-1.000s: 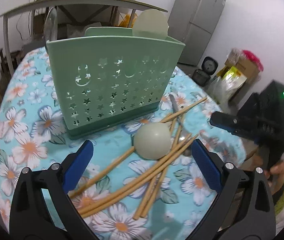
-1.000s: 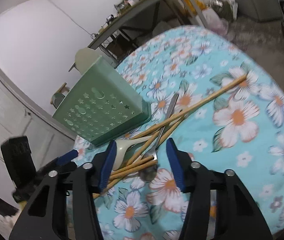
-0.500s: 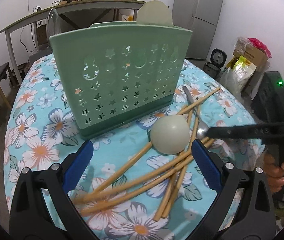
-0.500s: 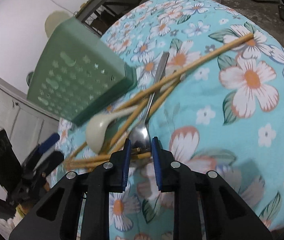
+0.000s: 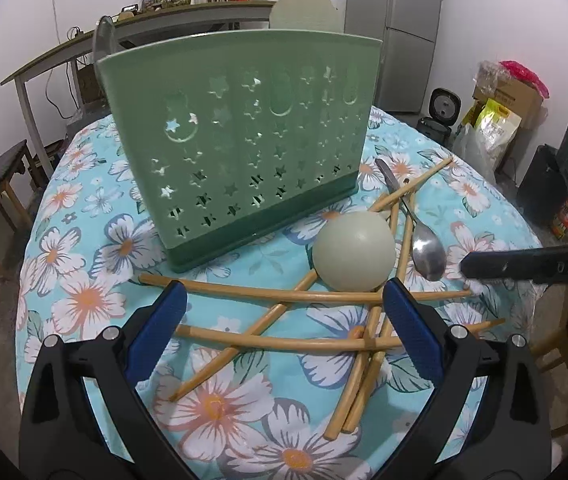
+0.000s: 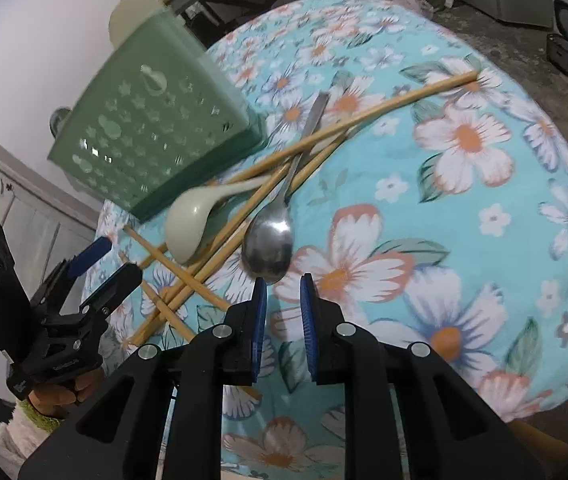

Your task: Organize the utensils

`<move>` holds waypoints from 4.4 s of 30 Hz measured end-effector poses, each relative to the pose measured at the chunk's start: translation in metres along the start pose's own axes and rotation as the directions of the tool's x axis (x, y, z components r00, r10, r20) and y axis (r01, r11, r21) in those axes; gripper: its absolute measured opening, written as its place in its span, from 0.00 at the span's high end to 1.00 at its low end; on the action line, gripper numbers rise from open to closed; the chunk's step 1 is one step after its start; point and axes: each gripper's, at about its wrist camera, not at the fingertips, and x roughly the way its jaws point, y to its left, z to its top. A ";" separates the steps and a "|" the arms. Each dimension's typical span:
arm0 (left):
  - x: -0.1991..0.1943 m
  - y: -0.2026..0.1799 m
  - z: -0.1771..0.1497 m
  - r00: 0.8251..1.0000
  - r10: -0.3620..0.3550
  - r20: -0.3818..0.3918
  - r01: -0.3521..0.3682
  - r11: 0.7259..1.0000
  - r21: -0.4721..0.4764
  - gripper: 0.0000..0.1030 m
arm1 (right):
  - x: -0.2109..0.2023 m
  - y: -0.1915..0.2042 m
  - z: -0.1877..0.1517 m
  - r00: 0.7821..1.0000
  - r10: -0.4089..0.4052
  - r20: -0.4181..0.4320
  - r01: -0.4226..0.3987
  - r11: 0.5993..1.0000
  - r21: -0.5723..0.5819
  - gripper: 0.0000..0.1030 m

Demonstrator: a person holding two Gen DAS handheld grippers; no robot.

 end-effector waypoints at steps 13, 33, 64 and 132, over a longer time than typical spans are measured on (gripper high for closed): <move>0.019 0.028 -0.011 0.994 -0.034 -0.103 0.022 0.994 -0.109 0.08 | 0.007 -0.001 -0.004 0.998 0.059 -0.033 -0.059 0.998 -0.016 0.08; 0.013 0.060 -0.023 0.979 -0.201 -0.024 0.184 0.935 -0.303 0.08 | -0.002 -0.037 0.012 0.956 0.289 -0.043 -0.276 0.941 0.194 0.18; -0.008 -0.018 0.022 0.993 -0.112 0.043 0.109 0.991 0.074 0.33 | -0.012 -0.064 0.010 0.933 0.353 0.069 -0.360 0.907 0.217 0.97; 0.030 -0.063 0.022 0.984 0.126 0.128 -0.165 0.916 0.365 0.78 | 0.018 -0.059 0.005 0.932 0.363 0.025 -0.360 0.912 0.196 0.96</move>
